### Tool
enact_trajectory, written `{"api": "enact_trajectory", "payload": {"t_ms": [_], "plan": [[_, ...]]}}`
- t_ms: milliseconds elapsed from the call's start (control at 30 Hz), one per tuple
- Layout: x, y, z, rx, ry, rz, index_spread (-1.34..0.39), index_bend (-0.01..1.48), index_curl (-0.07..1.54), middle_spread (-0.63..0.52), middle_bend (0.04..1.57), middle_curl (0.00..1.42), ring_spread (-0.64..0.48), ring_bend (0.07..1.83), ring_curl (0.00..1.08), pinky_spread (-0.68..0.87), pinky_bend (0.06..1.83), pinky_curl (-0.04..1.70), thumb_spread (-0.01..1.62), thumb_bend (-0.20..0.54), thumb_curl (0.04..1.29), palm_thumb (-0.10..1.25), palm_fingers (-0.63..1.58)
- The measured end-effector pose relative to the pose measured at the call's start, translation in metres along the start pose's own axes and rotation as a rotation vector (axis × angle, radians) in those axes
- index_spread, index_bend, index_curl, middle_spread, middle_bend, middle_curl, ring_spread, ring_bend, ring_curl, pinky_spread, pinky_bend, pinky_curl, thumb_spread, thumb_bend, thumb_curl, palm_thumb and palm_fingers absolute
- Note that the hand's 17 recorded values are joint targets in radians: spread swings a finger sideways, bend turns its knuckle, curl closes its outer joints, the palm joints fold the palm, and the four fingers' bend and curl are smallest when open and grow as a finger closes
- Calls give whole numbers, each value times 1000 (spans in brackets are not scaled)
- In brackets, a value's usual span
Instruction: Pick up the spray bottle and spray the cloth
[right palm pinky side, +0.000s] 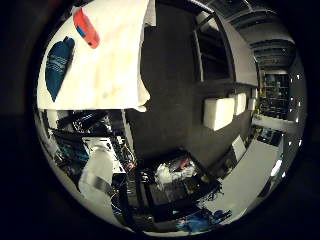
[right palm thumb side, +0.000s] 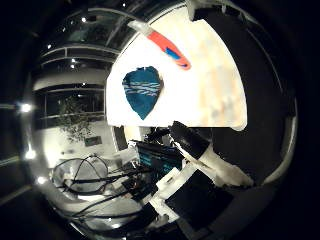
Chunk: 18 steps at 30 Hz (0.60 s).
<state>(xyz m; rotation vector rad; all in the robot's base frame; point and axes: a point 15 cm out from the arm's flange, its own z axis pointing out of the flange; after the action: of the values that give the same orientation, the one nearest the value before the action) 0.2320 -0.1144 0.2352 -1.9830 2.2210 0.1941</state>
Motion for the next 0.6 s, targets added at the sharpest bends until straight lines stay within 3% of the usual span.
{"api": "enact_trajectory", "payload": {"t_ms": [167, 600], "plan": [[7, -4, 7, 37, 10, 17, -388, 169, 311, 15, 196, 345, 171, 312, 265, 432, 303, 287, 1100, -21, 301, 611, 309], [3, -15, 30, 110, -151, 88, -376, 163, 294, -2, 204, 363, 118, 394, 273, 419, 337, 284, 1092, -22, 304, 617, 341]]}}
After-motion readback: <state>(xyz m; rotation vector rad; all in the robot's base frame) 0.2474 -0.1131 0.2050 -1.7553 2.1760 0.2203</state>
